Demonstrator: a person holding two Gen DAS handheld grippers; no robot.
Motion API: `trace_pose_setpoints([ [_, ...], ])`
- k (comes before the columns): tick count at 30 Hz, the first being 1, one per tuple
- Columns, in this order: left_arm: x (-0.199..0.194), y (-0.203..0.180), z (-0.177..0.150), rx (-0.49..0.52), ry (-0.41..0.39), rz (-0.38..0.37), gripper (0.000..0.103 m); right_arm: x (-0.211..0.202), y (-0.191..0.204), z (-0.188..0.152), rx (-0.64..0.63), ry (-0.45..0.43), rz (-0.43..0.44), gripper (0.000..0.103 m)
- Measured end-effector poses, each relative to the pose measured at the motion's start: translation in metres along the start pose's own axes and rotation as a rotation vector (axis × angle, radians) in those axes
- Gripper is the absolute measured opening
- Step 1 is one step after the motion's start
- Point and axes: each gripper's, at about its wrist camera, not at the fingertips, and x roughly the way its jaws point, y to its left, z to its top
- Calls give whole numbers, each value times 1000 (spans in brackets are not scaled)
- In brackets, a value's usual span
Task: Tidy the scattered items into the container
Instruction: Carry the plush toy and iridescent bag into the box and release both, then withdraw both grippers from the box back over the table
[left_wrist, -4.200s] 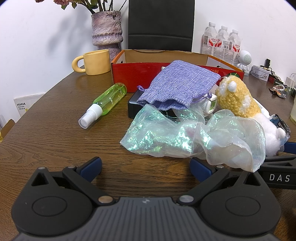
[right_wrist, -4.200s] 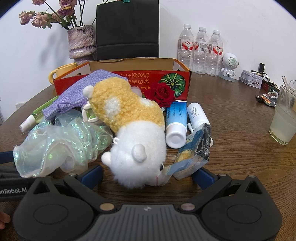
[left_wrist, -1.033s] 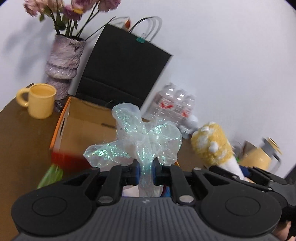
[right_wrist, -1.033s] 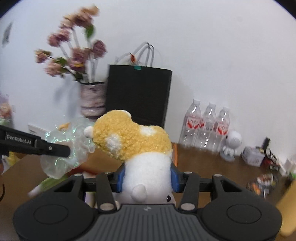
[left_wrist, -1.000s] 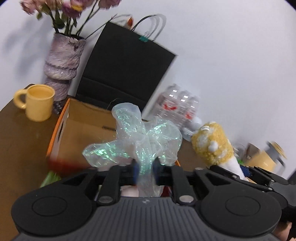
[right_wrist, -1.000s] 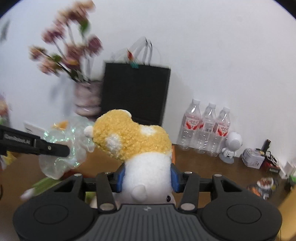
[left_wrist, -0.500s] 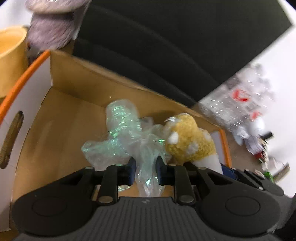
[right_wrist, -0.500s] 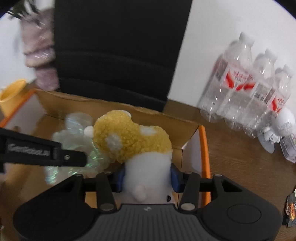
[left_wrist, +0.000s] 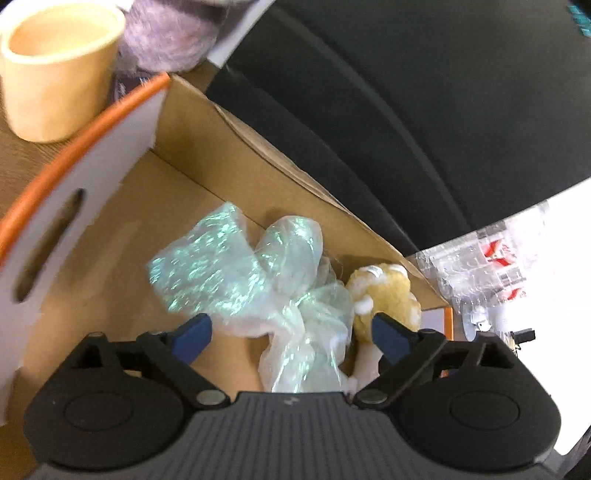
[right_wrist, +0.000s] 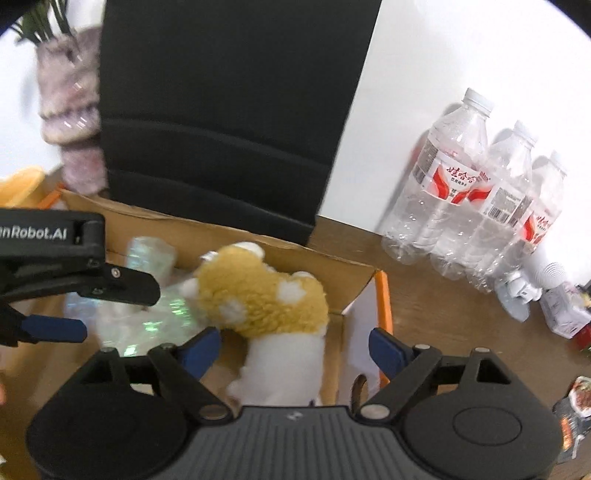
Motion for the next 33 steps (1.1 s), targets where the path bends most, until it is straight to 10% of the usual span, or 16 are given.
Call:
trace_pose_setpoints([
  [10, -53, 19, -51, 295, -25, 60, 101, -45, -14, -60, 219, 69, 338, 79],
  [22, -135, -3, -74, 358, -147, 125, 103, -117, -11, -72, 255, 33, 230, 86],
  [33, -185, 12, -151, 474, -83, 248, 103, -195, 25, -120, 142, 101, 98, 88],
])
